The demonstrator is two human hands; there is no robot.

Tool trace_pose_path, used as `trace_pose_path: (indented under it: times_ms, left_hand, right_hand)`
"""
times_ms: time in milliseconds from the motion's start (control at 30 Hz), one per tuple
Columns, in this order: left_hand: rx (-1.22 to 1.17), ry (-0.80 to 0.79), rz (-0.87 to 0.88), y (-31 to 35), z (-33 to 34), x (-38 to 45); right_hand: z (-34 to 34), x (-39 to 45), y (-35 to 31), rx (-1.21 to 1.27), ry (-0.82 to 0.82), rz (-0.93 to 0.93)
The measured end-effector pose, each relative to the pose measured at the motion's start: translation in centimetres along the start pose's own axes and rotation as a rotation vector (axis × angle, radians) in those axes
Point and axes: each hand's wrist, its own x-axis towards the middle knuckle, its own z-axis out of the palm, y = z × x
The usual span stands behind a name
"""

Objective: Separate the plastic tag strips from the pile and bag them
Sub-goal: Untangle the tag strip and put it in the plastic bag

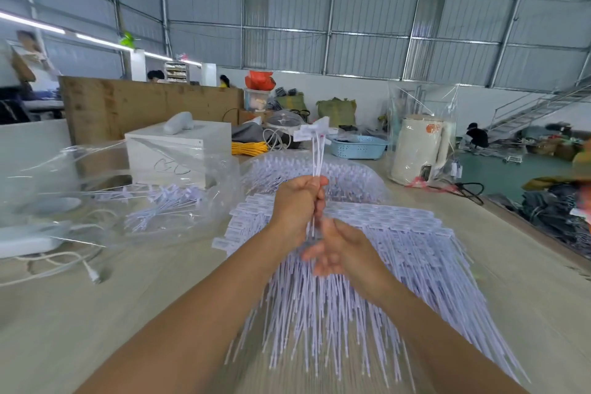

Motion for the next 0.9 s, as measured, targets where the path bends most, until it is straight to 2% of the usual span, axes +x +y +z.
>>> trace_pose_path:
  times_ms: [100,233,367,500,600,667,733,900]
  left_hand:
    - [0.164,-0.021,0.032,0.5,-0.9,-0.1]
    - [0.451,-0.083,-0.005,1.0,-3.5,-1.5]
    - [0.723,0.079,0.003,1.7,-10.6,-3.4]
    - [1.073,0.285,-0.114,4.2,-19.2,-4.5]
    - [1.244,0.426,-0.154,5.8,-23.5,-2.5]
    - [1.362,0.46,-0.192,6.3,-24.6,-0.4]
    - [1.38,0.468,-0.187,6.0,-25.4,2.3]
    - [1.491,0.403,-0.247,3.4,-26.1,7.6]
  right_hand:
    - [-0.4,-0.4,0.9,-0.201,-0.107,0.034]
    - [0.0,0.2,0.6,-0.427,-0.105,-0.008]
    - [1.6,1.4,0.8,-0.679,-0.116,-0.13]
    - [4.2,2.9,0.6,-0.804,-0.142,-0.218]
    - [6.2,4.0,0.2,-0.972,-0.12,-0.318]
    - [7.6,4.8,-0.2,-0.997,-0.085,-0.37]
    - [9.1,5.7,-0.6,-1.005,-0.054,-0.412]
    - [9.8,6.9,-0.5,-1.022,-0.028,-0.458]
